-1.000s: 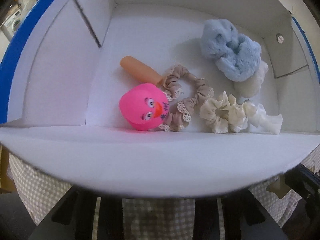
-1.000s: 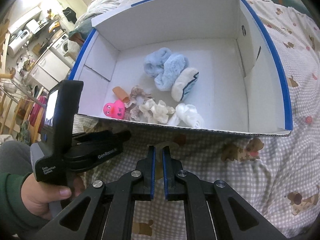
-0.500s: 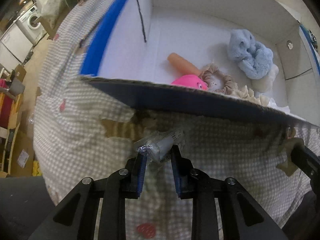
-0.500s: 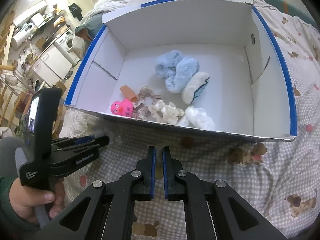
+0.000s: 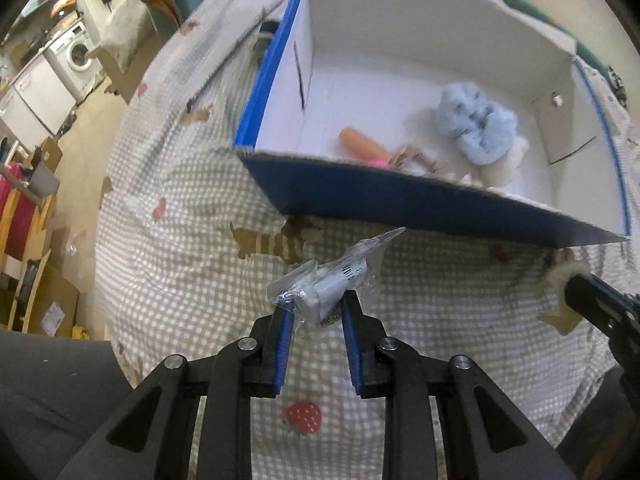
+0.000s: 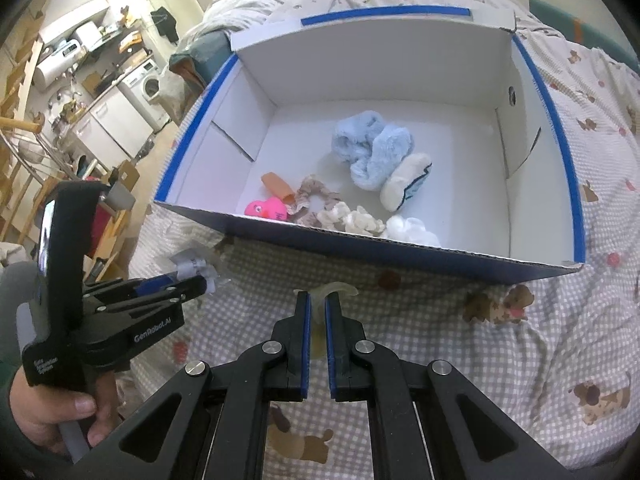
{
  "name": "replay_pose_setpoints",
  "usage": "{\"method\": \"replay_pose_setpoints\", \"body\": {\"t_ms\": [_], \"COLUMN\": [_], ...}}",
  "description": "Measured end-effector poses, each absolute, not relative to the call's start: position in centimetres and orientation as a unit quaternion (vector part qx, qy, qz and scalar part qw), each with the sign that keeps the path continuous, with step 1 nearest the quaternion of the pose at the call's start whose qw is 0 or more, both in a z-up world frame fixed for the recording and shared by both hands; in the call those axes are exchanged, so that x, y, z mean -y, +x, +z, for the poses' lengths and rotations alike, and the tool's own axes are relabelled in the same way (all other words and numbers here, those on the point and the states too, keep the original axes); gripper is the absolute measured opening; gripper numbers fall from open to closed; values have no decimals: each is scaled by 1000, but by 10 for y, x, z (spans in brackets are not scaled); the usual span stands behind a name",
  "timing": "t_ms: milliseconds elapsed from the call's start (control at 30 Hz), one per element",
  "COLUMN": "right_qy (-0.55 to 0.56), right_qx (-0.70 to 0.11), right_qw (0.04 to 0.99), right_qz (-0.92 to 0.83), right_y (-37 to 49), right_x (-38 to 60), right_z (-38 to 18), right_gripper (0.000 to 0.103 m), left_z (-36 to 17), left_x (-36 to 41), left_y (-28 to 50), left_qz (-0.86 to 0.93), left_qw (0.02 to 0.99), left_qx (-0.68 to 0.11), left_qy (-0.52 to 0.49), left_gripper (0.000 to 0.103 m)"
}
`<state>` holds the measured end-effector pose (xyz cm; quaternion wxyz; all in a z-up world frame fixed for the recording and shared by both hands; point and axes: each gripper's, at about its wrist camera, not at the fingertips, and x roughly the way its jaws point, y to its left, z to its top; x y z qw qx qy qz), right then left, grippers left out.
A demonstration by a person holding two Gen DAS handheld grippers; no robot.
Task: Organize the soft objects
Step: 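Carry the clear plastic bag with the left gripper over the box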
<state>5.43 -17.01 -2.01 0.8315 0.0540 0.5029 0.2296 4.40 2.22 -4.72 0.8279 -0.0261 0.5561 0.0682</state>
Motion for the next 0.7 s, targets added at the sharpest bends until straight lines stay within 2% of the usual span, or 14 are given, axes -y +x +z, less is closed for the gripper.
{"method": "replay_pose_setpoints", "body": {"t_ms": [333, 700], "right_qy": [99, 123], "right_qx": [-456, -409], "right_qw": [852, 876], "right_qz": [238, 224], "right_y": [49, 99], "right_x": [183, 201], "right_z": [19, 65], "right_gripper": [8, 8], "left_z": [8, 49], "left_x": [-19, -24], "left_y": [47, 97], "left_qz": [63, 55], "left_qw": [848, 870], "left_qx": [-524, -488], "left_qy": [-44, -37], "left_gripper": [22, 22]}}
